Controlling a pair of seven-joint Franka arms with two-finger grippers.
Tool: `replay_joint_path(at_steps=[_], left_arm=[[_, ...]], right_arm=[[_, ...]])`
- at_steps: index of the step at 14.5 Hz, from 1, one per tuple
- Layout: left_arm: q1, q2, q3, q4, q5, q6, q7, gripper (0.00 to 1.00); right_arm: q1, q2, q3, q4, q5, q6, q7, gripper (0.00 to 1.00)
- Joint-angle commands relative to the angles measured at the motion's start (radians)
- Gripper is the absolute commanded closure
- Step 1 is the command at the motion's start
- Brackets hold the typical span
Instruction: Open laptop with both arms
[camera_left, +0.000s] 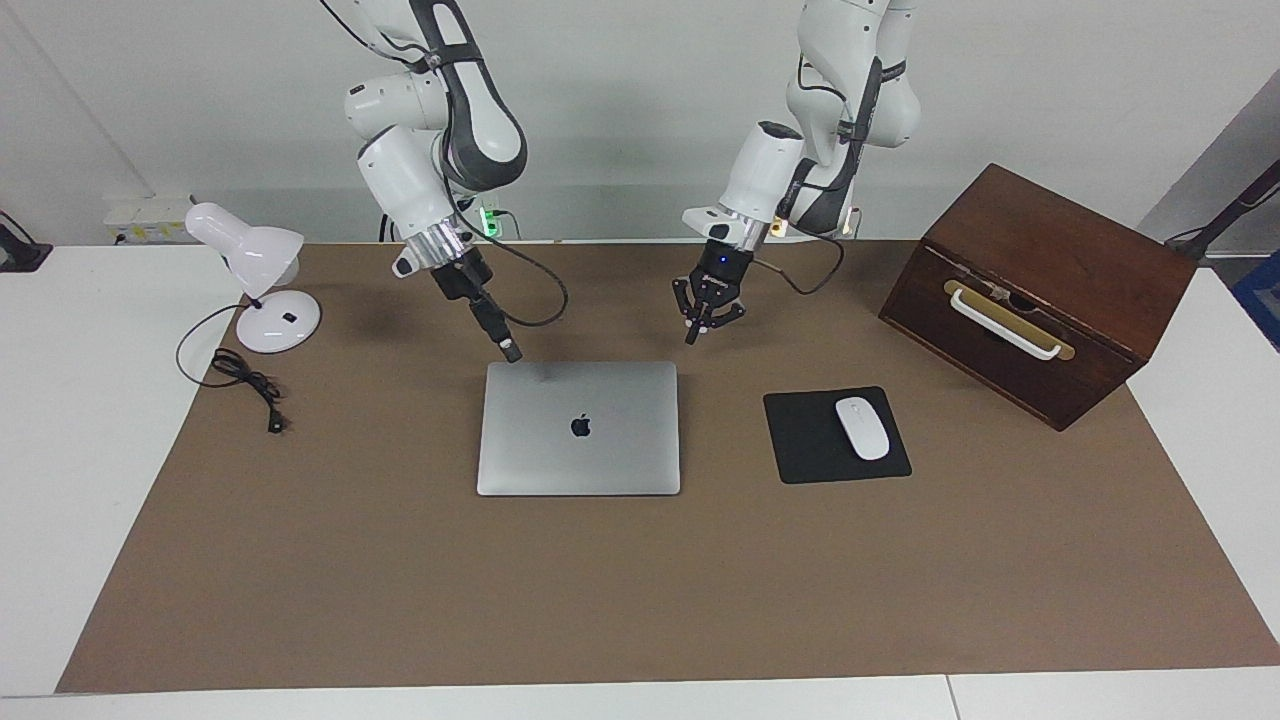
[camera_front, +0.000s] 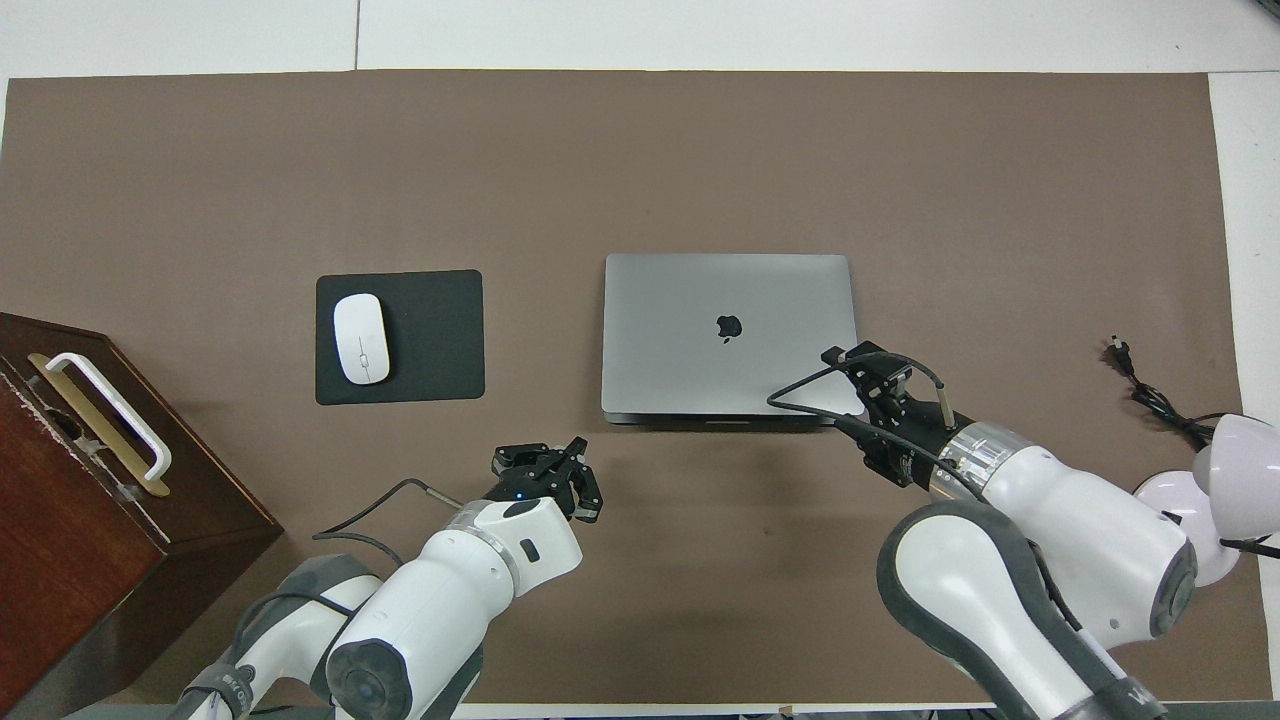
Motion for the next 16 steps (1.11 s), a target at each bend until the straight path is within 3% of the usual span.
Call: replay_joint_path(at_steps=[1, 5, 7, 16], left_arm=[[-0.03, 0.079, 0.017, 0.0, -0.011, 0.126, 0.047, 1.0], [-0.038, 0.174, 0.019, 0.002, -0.011, 0.228, 0.061, 1.0], [-0.038, 0.19, 0.019, 0.011, -0.011, 0.23, 0.062, 1.0], [-0.024, 0.263, 0.024, 0.111, -0.01, 0.23, 0.128, 1.0]], right_arm=[[0.016, 0.018, 0.003, 0.014, 0.047, 0.024, -0.041, 0.05], [0.07, 0.025, 0.004, 0.019, 0.105, 0.05, -0.04, 0.05], [0.113, 0.05, 0.004, 0.02, 0.157, 0.087, -0.041, 0.05], [0.134, 0.128, 0.004, 0.029, 0.161, 0.089, -0.047, 0.05]])
